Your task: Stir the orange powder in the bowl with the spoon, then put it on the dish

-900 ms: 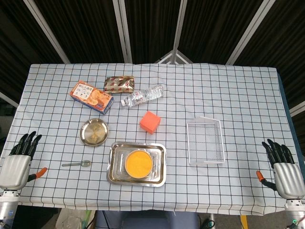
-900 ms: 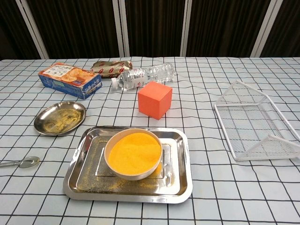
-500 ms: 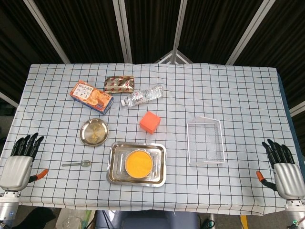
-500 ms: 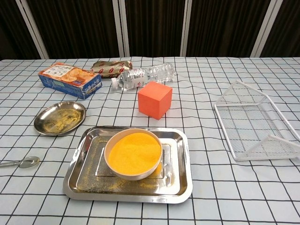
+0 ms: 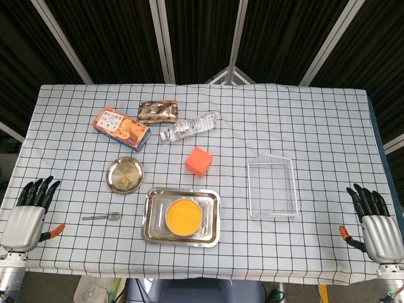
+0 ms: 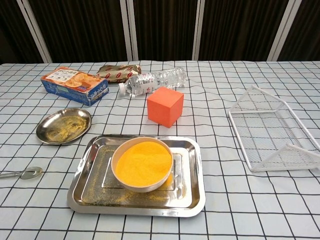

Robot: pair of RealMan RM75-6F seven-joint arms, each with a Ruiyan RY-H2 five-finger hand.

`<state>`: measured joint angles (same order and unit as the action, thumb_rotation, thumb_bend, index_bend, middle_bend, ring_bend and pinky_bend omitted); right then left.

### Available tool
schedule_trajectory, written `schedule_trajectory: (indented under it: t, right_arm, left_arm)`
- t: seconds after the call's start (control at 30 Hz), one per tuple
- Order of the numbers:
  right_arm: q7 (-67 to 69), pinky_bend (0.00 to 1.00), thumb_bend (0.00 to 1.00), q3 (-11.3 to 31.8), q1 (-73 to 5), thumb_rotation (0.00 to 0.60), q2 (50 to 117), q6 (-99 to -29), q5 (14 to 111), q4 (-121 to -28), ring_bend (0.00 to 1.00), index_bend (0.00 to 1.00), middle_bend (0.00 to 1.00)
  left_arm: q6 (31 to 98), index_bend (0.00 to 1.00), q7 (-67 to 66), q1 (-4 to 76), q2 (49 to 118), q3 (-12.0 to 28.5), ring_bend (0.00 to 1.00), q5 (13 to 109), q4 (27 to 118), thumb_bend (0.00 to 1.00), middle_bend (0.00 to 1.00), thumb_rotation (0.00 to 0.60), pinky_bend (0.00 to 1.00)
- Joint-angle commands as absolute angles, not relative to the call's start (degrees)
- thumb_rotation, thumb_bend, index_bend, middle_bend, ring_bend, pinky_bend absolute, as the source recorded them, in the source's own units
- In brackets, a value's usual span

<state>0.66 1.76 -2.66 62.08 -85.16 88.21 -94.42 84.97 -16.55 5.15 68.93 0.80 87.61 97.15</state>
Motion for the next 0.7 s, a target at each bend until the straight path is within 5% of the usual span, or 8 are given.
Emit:
schedule_trajectory:
  t: [0.03, 0.23, 0.33, 0.43, 0.5, 0.7]
  right_arm:
    - [0.7, 0.00, 0.36, 1.7, -2.6, 0.600, 62.1, -85.2, 88.2, -94.4, 0.00, 0.00, 0.00]
    - [0.9, 0.00, 0.36, 1.8, -2.5, 0.600, 62.0, -85.3, 88.0, -94.4, 0.00, 0.00, 0.00]
    - [0.8, 0.00, 0.36, 1.7, -2.6, 0.600, 62.1, -85.3, 88.2, -94.4, 0.00, 0.00, 0.00]
    - [0.7, 0.00, 0.36, 1.6, -2.6, 0.600, 62.1, -85.3, 88.4, -94.4, 0.00, 0.00, 0.00]
    - [0.8, 0.00, 0.36, 1.6, -2.5, 0.600, 62.1, -85.4, 88.4, -94.4, 0.00, 0.00, 0.00]
    - [1.0, 0.00, 0.36, 1.7, -2.6, 0.600, 62.1, -85.3, 88.3, -94.3, 0.00, 0.00, 0.00]
  left_arm:
    - [84.5, 0.00, -16.8, 5.2, 68.9, 0.6, 0.00, 87.5, 97.4, 0.01, 0.00, 0.600, 0.02]
    - [82.0, 0.00, -18.7, 5.9, 68.9, 0.1, 0.00, 86.2, 98.8, 0.01, 0.00, 0.600, 0.04]
    - [80.5, 0.00, -21.2, 6.5, 69.2, 0.4, 0.09, 84.3, 99.7, 0.05, 0.08, 0.600, 0.22]
    - [79.8, 0.05, -24.4, 6.7, 70.1, 0.8, 0.45, 82.4, 100.1, 0.18, 0.45, 0.600, 0.59]
    - [79.3, 0.15, -26.1, 6.9, 71.2, 1.2, 0.60, 80.6, 100.2, 0.25, 0.61, 0.600, 0.72]
    - [78.3, 0.43, -28.2, 7.6, 72.5, 3.1, 0.81, 75.3, 101.6, 0.47, 0.87, 0.600, 0.88]
